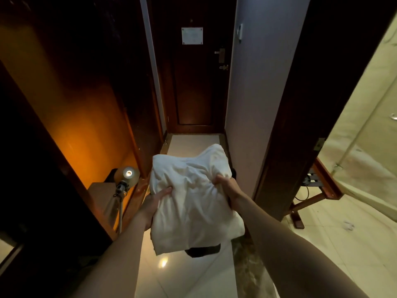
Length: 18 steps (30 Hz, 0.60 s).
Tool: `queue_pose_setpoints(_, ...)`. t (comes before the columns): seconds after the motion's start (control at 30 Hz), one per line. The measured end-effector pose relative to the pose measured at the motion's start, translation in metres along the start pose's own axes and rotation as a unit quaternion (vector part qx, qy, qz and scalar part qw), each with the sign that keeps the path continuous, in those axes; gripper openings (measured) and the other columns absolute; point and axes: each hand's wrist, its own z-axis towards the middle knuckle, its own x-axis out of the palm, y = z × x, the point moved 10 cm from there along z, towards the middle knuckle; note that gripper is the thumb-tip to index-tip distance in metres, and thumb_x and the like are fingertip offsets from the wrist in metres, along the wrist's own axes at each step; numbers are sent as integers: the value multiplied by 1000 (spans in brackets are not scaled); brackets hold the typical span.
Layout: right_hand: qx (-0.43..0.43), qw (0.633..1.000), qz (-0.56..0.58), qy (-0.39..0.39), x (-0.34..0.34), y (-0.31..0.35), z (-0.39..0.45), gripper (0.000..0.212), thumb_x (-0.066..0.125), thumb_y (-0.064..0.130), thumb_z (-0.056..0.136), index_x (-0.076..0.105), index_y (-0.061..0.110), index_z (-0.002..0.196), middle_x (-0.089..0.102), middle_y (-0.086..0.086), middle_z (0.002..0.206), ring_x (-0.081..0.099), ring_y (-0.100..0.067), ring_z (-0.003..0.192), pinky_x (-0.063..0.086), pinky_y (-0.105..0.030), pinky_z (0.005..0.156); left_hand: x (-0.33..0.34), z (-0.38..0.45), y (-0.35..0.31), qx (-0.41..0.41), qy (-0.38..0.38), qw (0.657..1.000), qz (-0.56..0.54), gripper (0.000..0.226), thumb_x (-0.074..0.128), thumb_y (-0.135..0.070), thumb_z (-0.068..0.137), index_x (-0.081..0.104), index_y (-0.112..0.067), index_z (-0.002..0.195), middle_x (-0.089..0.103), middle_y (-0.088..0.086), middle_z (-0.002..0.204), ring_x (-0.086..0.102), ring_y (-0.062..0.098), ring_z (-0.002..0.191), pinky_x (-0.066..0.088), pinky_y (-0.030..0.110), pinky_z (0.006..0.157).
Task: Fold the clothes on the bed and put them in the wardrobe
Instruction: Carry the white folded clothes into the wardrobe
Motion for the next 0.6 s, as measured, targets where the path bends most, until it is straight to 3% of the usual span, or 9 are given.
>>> queue_pose_setpoints(0.13,4,1000,-1,-19,16,25,61,64,67,23,59,61,5,120,67,-11,103,65,-23,87,48,-27,62,-2,60,-30,0,2,1000,-13,45,78,-30,76,60,-20,115,73,7,99,70,28,89,53,37,69)
queue_pose_setpoints(0.23,7,1000,0,-23,32,43,103,63,65,23,54,65,3,113,69,-12,101,66,-25,85,49,-26,60,-5,107,-52,-11,21,1000,-13,73,88,-42,55,61,-19,118,74,11,102,71,33,93,55,47,83)
queue_pose_setpoints(0.37,10,999,-9,-42,45,65,159,59,66,29,53,66,0,105,66,-12,99,64,-26,84,48,-28,61,-12,164,-85,-4,4,1000,9,44,81,-34,72,56,-21,106,69,7,97,66,29,90,51,37,72)
queue_pose_setpoints(0.47,10,999,-7,-41,55,81,194,57,64,26,53,66,0,104,67,-12,95,65,-26,81,49,-27,61,-12,202,-97,-10,14,1000,15,54,85,-43,56,58,-27,99,69,7,99,66,31,94,52,39,76)
queue_pose_setpoints(0.6,7,1000,2,-25,66,104,247,57,62,22,54,65,-1,106,68,-11,89,66,-24,75,49,-24,55,-11,258,-112,-21,2,1000,9,49,80,-38,72,55,-23,112,67,7,101,64,30,94,51,39,79)
